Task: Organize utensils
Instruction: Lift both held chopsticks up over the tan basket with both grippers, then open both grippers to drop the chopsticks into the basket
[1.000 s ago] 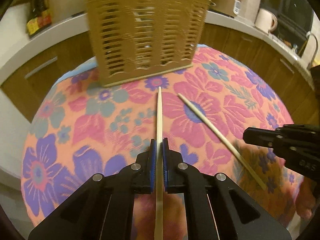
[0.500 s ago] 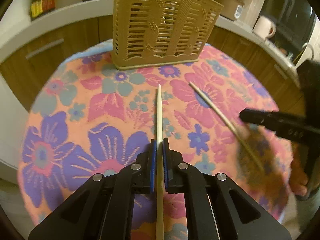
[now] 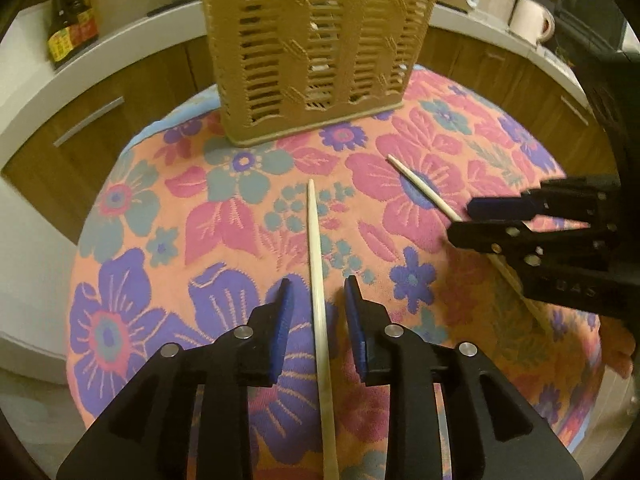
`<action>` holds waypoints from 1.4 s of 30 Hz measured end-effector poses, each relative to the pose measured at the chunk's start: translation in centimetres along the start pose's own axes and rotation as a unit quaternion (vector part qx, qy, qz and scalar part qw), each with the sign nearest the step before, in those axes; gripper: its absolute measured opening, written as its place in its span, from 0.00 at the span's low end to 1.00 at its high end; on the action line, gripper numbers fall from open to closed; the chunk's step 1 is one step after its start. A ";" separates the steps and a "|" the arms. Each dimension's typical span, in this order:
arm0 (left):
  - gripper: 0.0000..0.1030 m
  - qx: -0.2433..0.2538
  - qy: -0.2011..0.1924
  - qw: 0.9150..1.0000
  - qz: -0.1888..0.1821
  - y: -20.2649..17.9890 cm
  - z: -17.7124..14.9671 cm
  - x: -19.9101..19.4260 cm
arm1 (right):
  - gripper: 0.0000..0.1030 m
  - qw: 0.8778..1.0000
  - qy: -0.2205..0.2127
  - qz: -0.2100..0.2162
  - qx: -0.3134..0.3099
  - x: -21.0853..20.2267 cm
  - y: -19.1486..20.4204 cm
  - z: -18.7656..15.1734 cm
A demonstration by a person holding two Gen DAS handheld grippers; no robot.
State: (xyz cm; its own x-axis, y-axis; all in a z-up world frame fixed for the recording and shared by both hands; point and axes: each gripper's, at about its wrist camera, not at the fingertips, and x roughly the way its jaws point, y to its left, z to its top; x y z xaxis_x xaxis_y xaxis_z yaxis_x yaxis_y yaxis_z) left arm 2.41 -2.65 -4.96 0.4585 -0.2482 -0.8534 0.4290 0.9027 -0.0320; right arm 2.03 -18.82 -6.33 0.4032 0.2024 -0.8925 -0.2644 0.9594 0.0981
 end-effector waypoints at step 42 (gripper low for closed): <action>0.04 -0.108 -0.430 0.888 -0.123 10.8 18.8 -10.3 | 0.04 0.920 -0.389 0.045 -0.026 -14.4 1.1 18.2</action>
State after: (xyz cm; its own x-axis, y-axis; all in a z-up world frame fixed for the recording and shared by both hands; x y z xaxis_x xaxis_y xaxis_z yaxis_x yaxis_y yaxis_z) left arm 16.90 3.09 13.28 0.8356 -0.5407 -0.0974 0.4824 0.8068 -0.3411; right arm 11.86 -17.09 14.63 0.8767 0.3800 -0.2951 -0.3614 0.9250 0.1176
